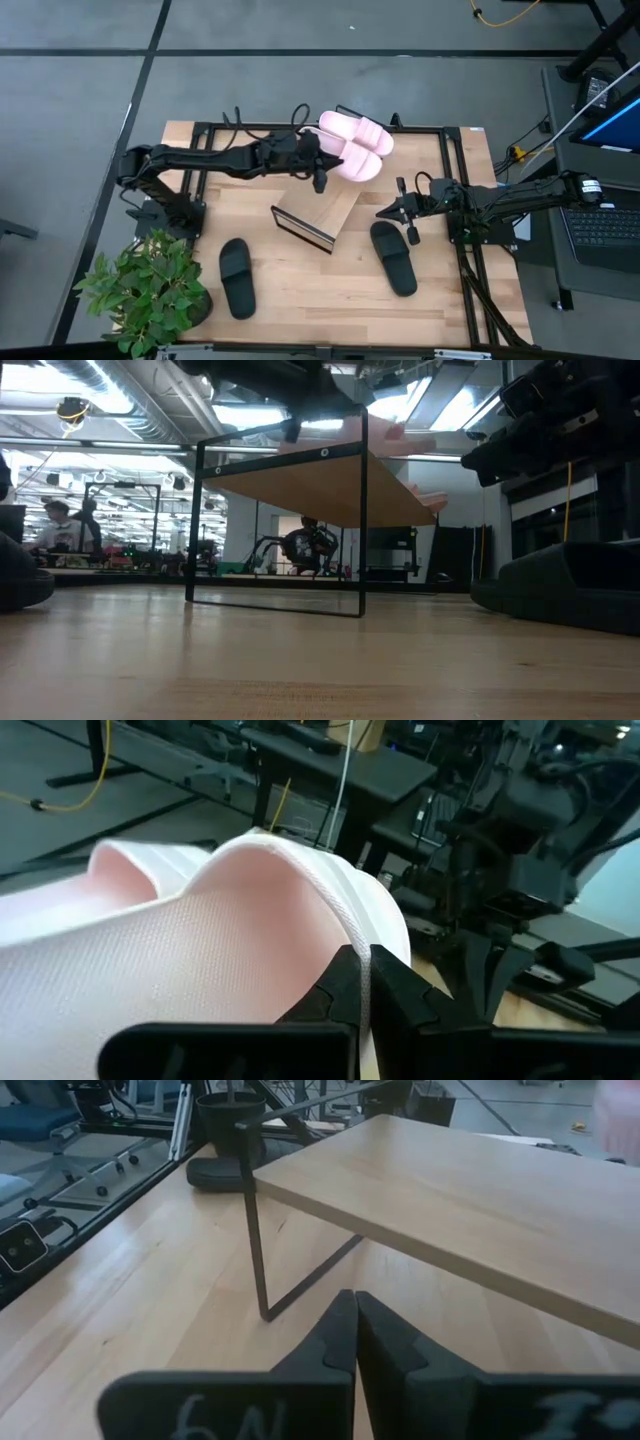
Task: Pick and place slides into the shelf
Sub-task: Put the left pink slide on the shelf
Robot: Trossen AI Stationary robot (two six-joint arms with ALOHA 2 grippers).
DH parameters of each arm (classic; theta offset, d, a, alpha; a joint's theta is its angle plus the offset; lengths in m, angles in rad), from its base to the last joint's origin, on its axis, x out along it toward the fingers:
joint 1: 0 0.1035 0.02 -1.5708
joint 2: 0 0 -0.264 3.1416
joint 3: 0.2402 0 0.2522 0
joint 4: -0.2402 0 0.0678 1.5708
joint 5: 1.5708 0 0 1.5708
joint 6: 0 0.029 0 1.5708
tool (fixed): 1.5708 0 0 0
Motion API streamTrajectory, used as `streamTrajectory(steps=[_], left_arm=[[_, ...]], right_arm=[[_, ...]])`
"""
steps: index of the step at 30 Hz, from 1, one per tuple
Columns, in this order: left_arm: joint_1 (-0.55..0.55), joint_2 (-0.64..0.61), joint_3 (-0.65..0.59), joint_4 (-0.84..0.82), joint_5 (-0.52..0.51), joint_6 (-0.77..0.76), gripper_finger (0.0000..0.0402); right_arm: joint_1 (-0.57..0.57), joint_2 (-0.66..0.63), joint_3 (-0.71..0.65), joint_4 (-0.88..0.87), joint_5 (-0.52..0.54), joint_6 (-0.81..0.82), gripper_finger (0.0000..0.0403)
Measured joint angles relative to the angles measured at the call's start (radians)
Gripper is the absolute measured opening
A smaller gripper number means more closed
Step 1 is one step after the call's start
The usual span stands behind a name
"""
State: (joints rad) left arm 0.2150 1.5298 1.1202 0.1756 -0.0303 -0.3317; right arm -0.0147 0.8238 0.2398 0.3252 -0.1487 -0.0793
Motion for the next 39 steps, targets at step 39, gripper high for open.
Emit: streamTrajectory(steps=[39], left_arm=[[0.032, 0.143, 0.003, 0.123, 0.039, -0.023, 0.0000]], right_arm=[[0.000, 0.000, 0.000, -0.006, -0.001, -0.004, 0.0008]])
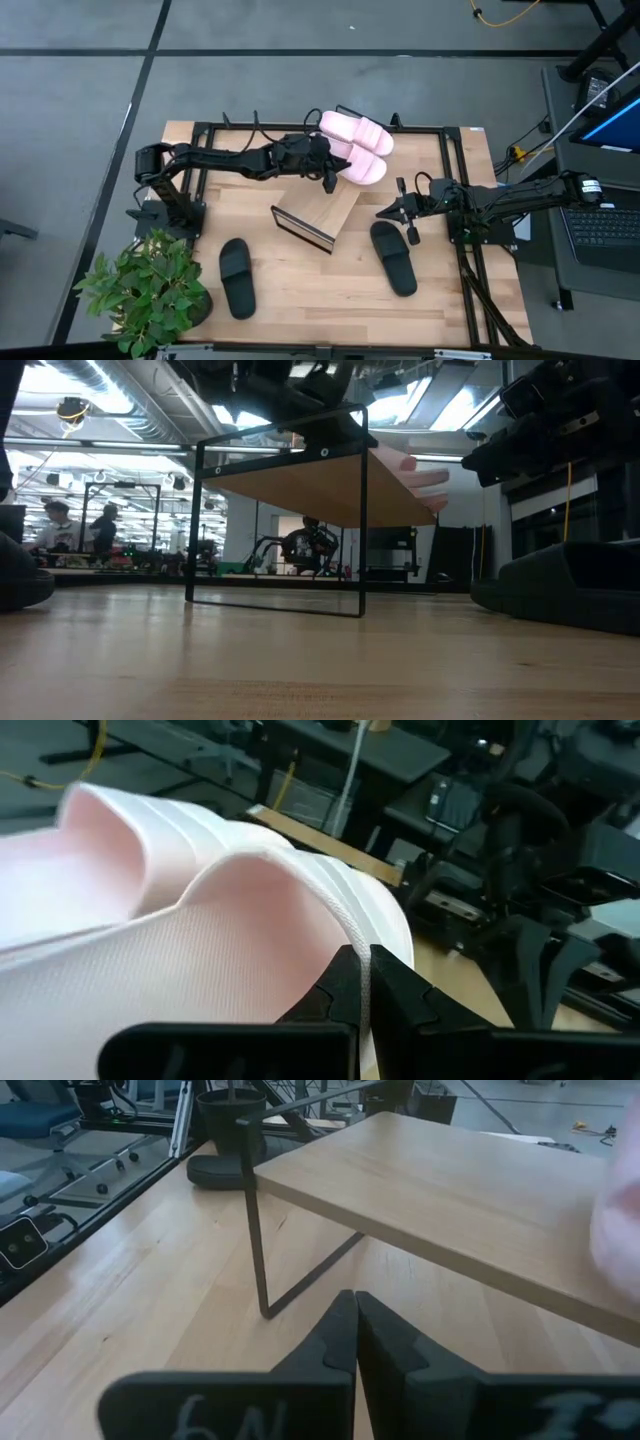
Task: Pick and place slides into the shelf
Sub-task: Put the left pink slide on the shelf
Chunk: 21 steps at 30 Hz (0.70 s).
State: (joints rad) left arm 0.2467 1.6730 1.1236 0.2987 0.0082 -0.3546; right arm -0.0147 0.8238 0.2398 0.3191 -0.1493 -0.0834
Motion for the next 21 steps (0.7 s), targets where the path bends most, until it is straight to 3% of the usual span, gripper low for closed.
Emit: streamTrajectory(steps=[21], left_arm=[[0.036, 0.028, 0.000, 0.054, 0.042, -0.006, 0.0005]], right_arm=[[0.000, 0.000, 0.000, -0.002, 0.000, 0.000, 0.0008]])
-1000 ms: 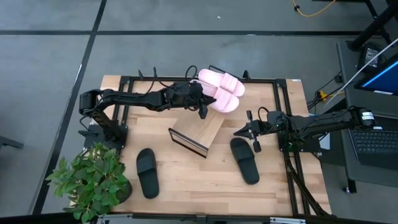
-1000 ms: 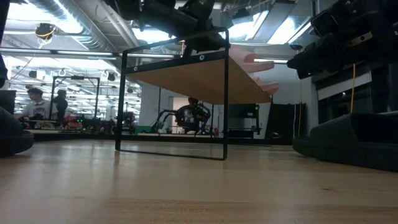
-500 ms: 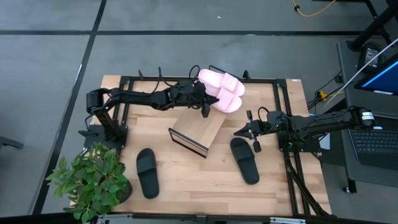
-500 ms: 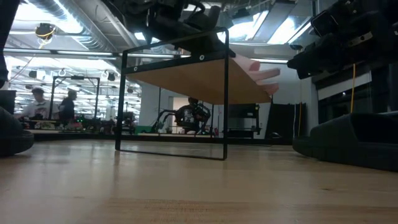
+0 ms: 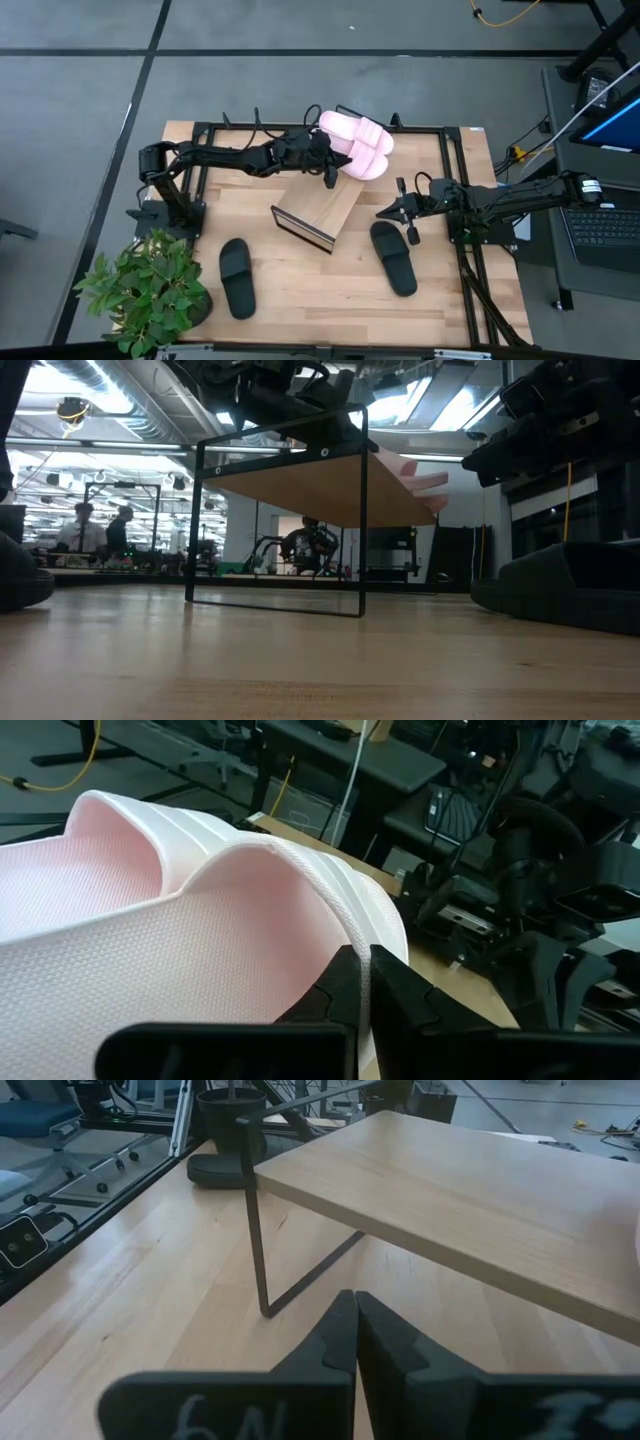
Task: Pick and place slides into the shelf
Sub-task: Put the left pink slide on the shelf
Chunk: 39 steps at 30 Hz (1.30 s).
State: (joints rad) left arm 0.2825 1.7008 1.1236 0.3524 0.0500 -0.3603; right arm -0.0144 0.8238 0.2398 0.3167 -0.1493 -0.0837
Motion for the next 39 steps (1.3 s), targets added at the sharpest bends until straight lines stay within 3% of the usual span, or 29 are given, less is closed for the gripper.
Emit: streamTrajectory(steps=[11, 39], left_arm=[[0.000, 0.000, 0.000, 0.000, -0.010, 0.001, 0.0048], [0.004, 0.000, 0.000, -0.002, -0.042, 0.062, 0.0048]], right_arm=[[0.000, 0.000, 0.000, 0.000, 0.000, 0.000, 0.0008], [0.000, 0.000, 0.000, 0.000, 0.000, 0.001, 0.0008]])
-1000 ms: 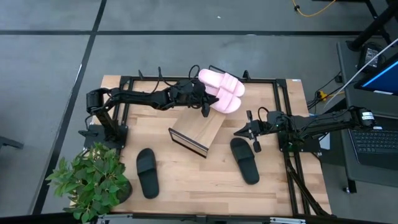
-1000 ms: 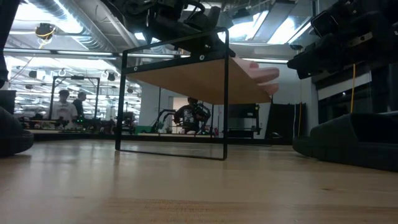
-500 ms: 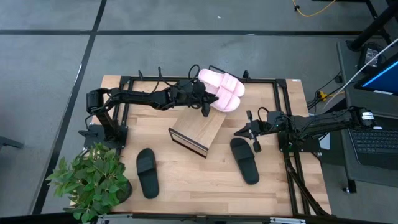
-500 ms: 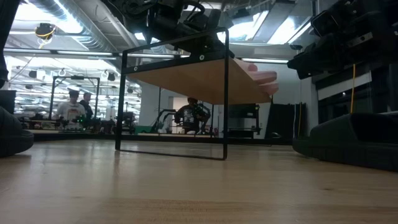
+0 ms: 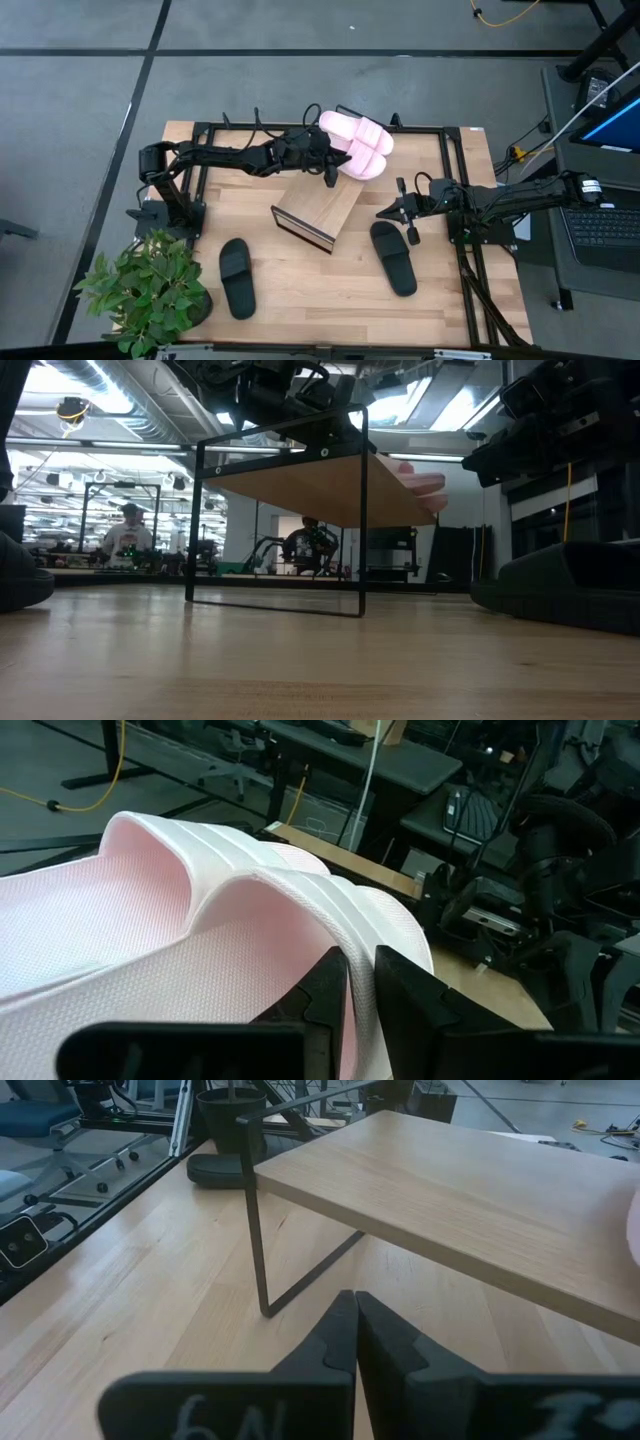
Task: Pick and place slides into the shelf
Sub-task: Put the left pink slide on the shelf
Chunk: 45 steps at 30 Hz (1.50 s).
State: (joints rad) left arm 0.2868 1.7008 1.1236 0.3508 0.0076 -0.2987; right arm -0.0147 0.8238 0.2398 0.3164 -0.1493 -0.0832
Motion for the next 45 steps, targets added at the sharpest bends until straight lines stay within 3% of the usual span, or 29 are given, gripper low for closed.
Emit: streamTrajectory(steps=[13, 26, 35, 45], left_arm=[[0.001, 0.000, 0.000, 0.002, 0.001, 0.090, 0.0050], [0.002, -0.002, 0.000, 0.007, -0.023, 0.099, 0.0126], [0.004, -0.002, 0.000, 0.004, -0.025, 0.105, 0.0130], [-0.022, -0.055, 0.000, 0.002, 0.002, 0.239, 0.0130]], right_arm=[[0.000, 0.000, 0.000, 0.000, 0.000, 0.000, 0.0008], [0.000, 0.000, 0.000, 0.000, 0.000, 0.003, 0.0008], [0.000, 0.000, 0.000, 0.000, -0.001, 0.023, 0.0008], [0.000, 0.000, 0.000, -0.026, -0.001, 0.038, 0.0008]])
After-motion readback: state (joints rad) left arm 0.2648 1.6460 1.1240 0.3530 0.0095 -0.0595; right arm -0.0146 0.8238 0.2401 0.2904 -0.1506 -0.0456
